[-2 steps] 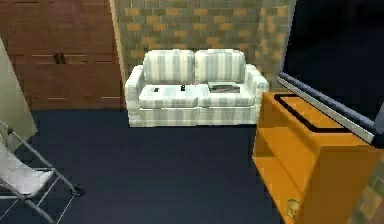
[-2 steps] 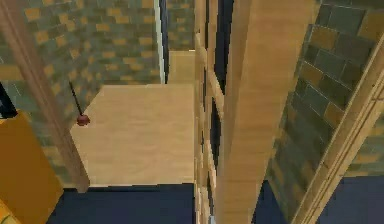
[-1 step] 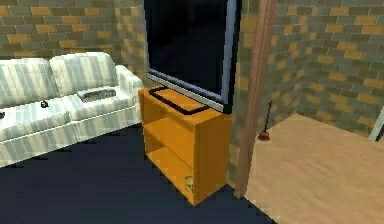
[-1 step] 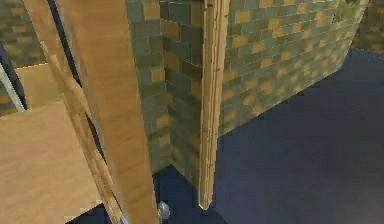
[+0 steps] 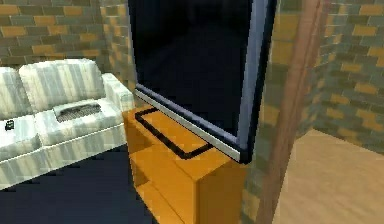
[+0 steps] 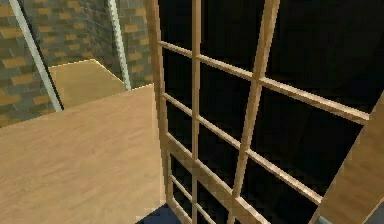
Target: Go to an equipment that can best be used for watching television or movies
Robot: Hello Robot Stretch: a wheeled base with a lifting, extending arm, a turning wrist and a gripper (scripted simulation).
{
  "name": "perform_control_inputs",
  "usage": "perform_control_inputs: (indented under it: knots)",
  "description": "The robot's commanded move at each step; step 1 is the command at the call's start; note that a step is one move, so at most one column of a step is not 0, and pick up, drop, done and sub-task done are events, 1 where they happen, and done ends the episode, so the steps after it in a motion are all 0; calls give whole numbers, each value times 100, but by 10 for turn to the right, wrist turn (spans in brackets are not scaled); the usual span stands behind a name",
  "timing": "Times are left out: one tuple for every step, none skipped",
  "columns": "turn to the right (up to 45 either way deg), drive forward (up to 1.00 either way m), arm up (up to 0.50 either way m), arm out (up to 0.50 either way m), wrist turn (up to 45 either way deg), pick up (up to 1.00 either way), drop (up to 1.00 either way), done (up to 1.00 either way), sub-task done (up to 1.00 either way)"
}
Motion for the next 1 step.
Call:
perform_control_inputs:
  knots:
    - [0,0,0,0,0,0,0,100,0]
